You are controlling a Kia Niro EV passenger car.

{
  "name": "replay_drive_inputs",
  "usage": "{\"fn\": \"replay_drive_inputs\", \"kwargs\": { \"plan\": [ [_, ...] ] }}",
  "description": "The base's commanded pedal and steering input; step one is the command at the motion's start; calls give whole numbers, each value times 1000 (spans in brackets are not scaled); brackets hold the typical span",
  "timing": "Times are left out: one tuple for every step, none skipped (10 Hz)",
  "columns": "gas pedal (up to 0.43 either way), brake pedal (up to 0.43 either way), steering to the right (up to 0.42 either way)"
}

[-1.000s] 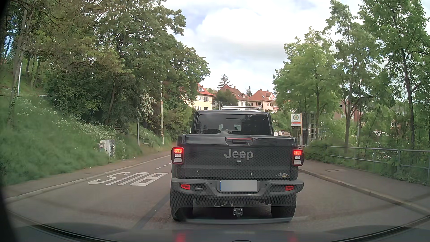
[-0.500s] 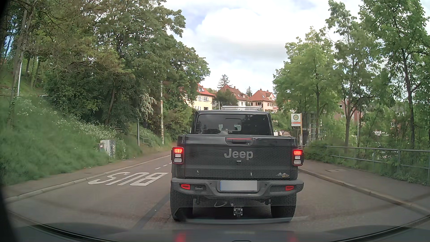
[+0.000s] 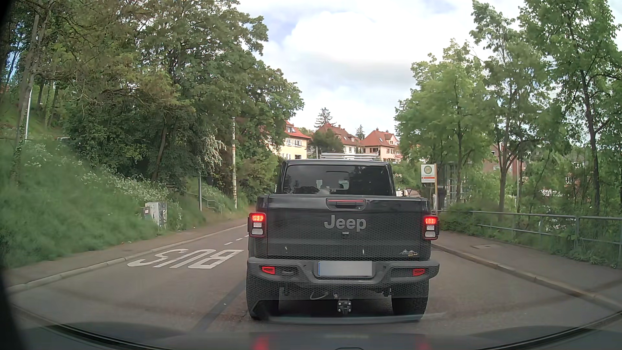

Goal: Follow the waypoints while adhering to traffic rules and regulations

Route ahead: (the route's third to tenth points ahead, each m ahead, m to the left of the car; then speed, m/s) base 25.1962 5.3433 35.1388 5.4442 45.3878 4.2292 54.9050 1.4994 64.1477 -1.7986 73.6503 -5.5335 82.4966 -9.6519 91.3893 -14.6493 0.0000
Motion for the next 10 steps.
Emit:
{"fn": "replay_drive_inputs", "kwargs": {
  "plan": [
    [0,0,3],
    [0,0,3],
    [0,0,3],
    [0,0,3],
    [0,0,3],
    [0,0,3],
    [0,0,3],
    [0,0,3],
    [0,0,3],
    [0,0,3]
  ]
}}
